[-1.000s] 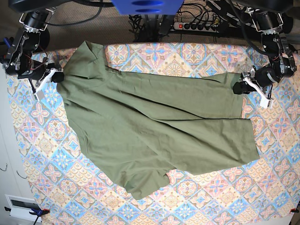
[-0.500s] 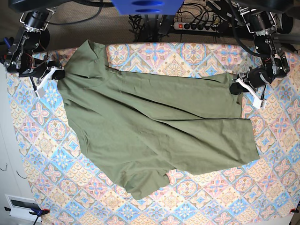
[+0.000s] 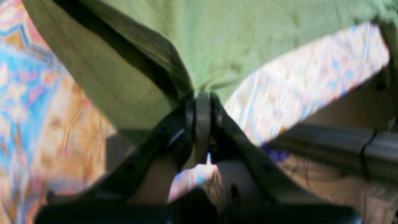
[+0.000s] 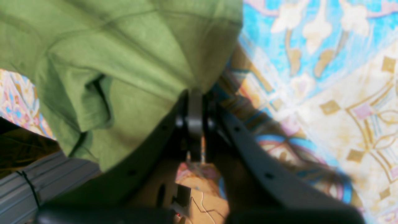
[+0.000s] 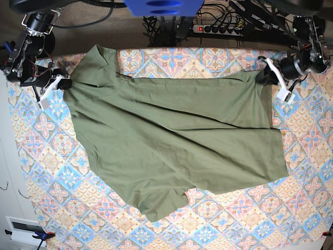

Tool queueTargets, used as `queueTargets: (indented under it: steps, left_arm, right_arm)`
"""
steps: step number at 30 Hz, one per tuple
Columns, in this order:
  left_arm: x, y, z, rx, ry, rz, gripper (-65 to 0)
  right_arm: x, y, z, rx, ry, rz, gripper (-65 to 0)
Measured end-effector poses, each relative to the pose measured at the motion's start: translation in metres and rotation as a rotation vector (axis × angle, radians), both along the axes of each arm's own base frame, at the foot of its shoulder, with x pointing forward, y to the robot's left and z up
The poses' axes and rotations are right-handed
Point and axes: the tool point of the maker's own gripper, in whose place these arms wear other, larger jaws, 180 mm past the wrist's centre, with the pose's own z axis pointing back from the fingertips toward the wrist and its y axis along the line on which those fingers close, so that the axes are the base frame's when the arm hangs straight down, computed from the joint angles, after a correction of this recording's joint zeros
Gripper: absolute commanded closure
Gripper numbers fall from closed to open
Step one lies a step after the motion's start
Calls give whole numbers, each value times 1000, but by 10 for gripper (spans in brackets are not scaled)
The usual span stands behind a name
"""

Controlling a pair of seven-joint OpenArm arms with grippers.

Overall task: Layout the t-shirt on the table in an organized manner, then fold the t-shirt properly
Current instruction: 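Grasp the shoulder edge with the left gripper, then pull the shoulder edge with the left gripper away from the right gripper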

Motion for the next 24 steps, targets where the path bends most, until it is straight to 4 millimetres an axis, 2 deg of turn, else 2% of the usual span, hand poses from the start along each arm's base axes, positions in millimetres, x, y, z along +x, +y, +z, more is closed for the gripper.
queueTargets:
  steps: [2,7,10,13,18,22,24]
  left_arm:
    - [-11,8,-4,31,38,-11,0]
    - [-19,26,0,92,69,-43,0]
    - [-29,30,-3,106,100,-57,0]
    - [-51,25,-13,130,187,-158,0]
    - [-85,-5,-32,118,313,-359,0]
    - [-102,3,-46,218,366,-439,-42]
    - [-104,7,-48,247,373,-447,-90]
  right_arm:
    - [-1,0,0,-2,2,0,-11]
    - [0,0,0,-1,0,-1,-11]
    - [-2,-1,-2,-13,9,1,-11]
    - [-4,-7,-5,-49,28,4,-11]
    - [-7,-10,-7,-64,41,6,-11]
    - [-7,-10,-7,-64,42,6,-11]
    - [-7,-9,-7,-64,42,6,-11]
